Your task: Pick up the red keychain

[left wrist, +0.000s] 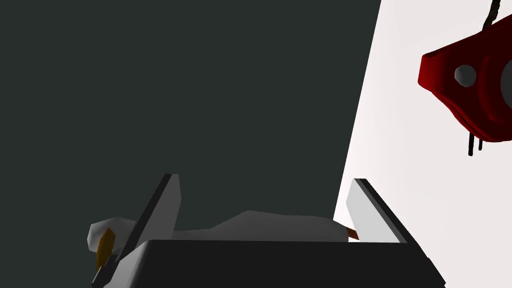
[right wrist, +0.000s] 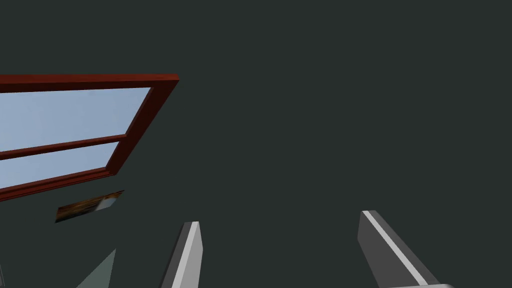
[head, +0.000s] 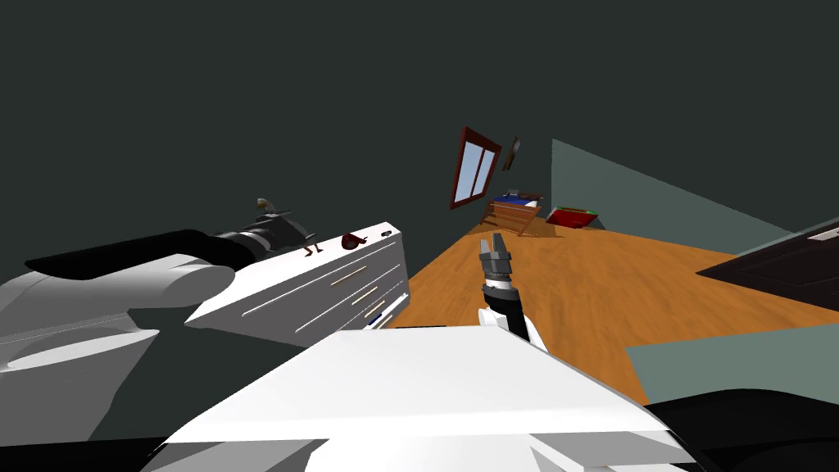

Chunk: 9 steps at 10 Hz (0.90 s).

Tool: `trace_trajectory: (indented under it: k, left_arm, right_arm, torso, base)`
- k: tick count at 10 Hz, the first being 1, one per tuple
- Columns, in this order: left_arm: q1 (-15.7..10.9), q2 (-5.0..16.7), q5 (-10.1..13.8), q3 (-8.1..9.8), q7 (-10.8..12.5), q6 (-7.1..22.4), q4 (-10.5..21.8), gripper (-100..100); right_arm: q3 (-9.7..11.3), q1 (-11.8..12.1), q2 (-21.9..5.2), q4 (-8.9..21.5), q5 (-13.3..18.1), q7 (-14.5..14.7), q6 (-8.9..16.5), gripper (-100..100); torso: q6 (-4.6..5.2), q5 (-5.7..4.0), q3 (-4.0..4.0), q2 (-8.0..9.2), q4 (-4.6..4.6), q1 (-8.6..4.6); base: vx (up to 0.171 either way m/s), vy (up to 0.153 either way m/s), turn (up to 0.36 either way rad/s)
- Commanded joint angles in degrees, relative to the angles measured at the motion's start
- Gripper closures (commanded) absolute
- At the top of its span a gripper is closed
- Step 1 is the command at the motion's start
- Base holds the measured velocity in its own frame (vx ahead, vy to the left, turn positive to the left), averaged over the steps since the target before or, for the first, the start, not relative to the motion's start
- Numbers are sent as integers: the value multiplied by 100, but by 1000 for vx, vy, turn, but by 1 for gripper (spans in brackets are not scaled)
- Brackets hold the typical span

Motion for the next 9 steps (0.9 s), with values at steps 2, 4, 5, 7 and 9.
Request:
trace_trajectory:
  k: [2, 4, 5, 7, 9]
  left_arm:
    - [14, 86, 153, 90, 81, 440, 10, -100]
    - [7, 276, 435, 239, 232, 815, 63, -100]
    - [7, 276, 435, 239, 232, 933, 63, -100]
    - [7, 452, 714, 375, 376, 1278, 119, -100]
    - [13, 614, 987, 499, 513, 1617, 178, -100]
  right_arm:
    - [0, 1, 0, 0, 0, 0, 0, 0]
    - [0, 0, 0, 0, 0, 0, 0, 0]
    - [0, 1, 0, 0, 0, 0, 0, 0]
    - [0, 0, 0, 0, 0, 0, 0, 0]
    - [-1, 1, 0, 0, 0, 0, 0, 0]
  torso:
    - [-3, 0, 0, -1, 0, -1]
    - [-1, 0, 0, -1, 0, -3]
    - [-2, -1, -2, -4, -1, -3]
    - [-1, 0, 0, -1, 0, -2]
    - [-5, 2, 2, 4, 1, 6]
  base:
    - [22, -33, -30]
    - [34, -51, -82]
    - [18, -21, -12]
    - [29, -46, -90]
    - [29, -32, -43]
